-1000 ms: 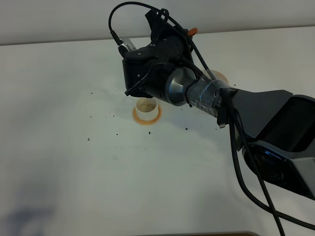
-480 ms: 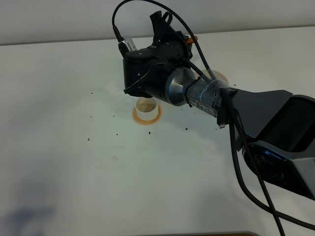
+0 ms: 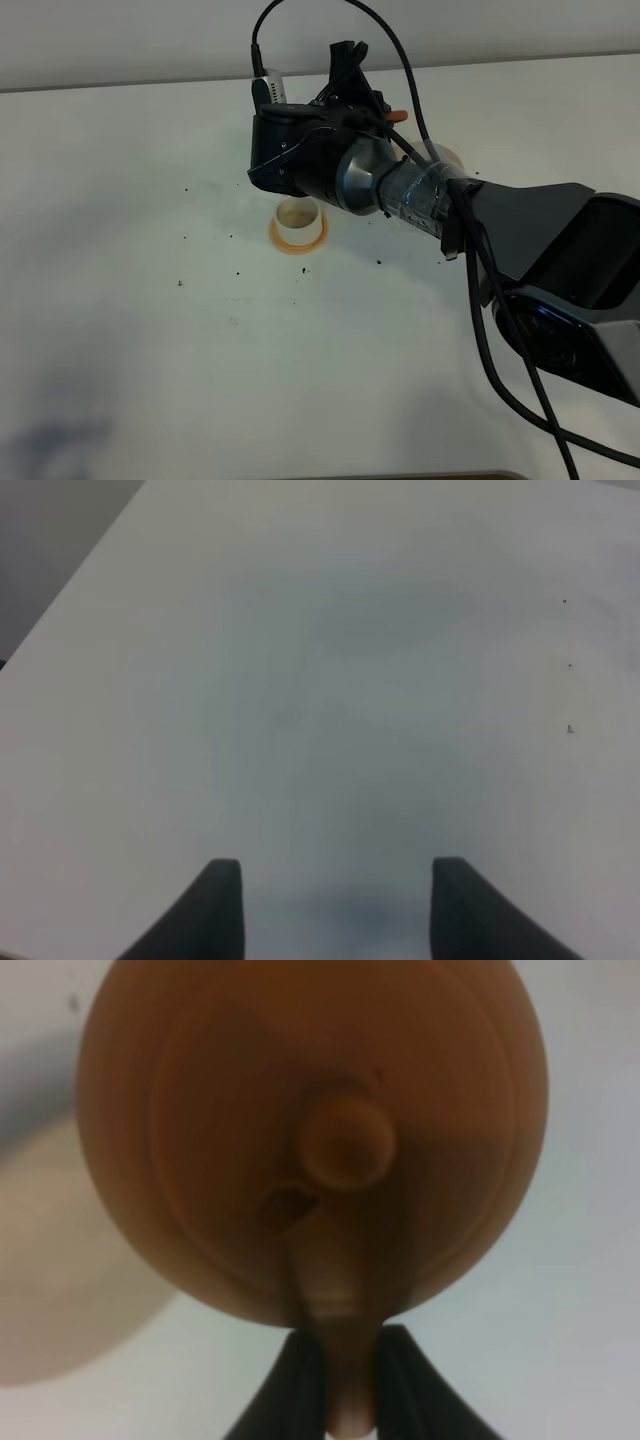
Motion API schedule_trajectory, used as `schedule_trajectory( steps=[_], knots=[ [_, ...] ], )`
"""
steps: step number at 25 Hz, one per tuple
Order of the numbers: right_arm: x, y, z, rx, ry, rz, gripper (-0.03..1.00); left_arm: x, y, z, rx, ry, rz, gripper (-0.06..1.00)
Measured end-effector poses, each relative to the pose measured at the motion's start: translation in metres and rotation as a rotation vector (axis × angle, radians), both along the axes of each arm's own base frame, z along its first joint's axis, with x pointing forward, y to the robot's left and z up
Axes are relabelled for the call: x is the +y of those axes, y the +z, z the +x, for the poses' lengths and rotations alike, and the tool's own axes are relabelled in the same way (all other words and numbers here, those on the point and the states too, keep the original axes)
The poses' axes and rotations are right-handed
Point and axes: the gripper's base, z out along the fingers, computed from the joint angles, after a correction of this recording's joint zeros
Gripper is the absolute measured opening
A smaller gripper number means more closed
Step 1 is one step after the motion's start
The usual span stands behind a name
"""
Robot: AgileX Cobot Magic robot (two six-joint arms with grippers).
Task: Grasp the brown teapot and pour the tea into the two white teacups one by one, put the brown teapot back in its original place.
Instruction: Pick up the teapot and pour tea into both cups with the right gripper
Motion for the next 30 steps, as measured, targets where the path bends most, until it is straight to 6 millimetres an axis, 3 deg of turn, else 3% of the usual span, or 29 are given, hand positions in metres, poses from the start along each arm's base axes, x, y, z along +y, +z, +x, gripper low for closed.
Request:
schedule_trajectory(
  steps=[3, 9, 17, 23, 30],
  knots=[
    [0.002, 0.009, -0.002, 0.032, -0.075, 0.099, 0.1, 0.0, 0.0, 0.0, 0.0, 0.0, 0.0, 0.43],
    [0.01, 0.052, -0.005, 0.054, -0.139, 0.332, 0.1, 0.0, 0.0, 0.0, 0.0, 0.0, 0.0, 0.43],
    [-0.003, 0.081, -0.009, 0.23, -0.311, 0.636, 0.1, 0.0, 0.0, 0.0, 0.0, 0.0, 0.0, 0.43],
    [-0.01, 0.077, -0.006, 0.375, -0.457, 0.789, 0.1, 0.0, 0.0, 0.0, 0.0, 0.0, 0.0, 0.43],
    [-0.02, 0.051, -0.012, 0.438, -0.547, 0.729, 0.1, 0.0, 0.0, 0.0, 0.0, 0.0, 0.0, 0.43]
  ],
)
